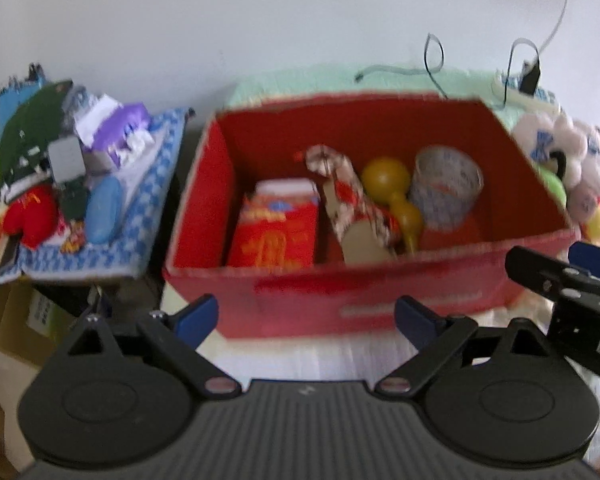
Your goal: Organize objects
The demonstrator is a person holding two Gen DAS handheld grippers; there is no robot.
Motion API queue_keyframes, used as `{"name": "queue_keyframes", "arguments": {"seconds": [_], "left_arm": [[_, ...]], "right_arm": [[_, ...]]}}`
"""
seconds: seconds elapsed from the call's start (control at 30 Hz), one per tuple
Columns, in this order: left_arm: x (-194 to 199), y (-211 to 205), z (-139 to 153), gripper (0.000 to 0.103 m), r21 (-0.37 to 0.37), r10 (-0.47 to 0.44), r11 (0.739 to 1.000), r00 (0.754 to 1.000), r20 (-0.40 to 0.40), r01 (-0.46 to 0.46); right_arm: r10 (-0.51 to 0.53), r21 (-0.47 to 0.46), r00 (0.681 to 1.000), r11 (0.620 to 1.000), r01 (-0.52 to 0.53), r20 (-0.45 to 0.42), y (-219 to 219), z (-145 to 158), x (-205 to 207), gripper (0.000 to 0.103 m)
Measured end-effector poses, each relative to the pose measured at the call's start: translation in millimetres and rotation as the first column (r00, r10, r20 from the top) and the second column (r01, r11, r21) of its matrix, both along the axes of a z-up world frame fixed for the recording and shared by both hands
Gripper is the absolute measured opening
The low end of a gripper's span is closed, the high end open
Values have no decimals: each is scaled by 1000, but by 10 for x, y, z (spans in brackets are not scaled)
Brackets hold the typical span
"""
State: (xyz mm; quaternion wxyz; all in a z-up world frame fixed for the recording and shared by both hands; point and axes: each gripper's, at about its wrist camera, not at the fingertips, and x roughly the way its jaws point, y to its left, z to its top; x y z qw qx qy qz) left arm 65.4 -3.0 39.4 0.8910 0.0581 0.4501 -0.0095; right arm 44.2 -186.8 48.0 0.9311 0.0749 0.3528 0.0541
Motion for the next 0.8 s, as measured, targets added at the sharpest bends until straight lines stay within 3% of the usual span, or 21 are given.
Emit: {"name": "queue_keyframes", "arguments": {"seconds": [0.33, 0.63, 0.8], "left_arm": [[-91, -72, -308, 98, 21, -27, 999, 988, -151, 31], [-80, -40, -281, 98, 20, -10, 1000, 987, -159, 13], [-84, -26, -160, 98, 45, -5, 999, 994, -111, 11]], "right_arm": [[43, -4, 990, 999, -44, -132, 47, -134, 3, 64], [44, -12, 989, 999, -46, -143, 40, -123, 15, 64], [55, 1, 991, 998, -55, -119, 34, -26, 21, 64]]}}
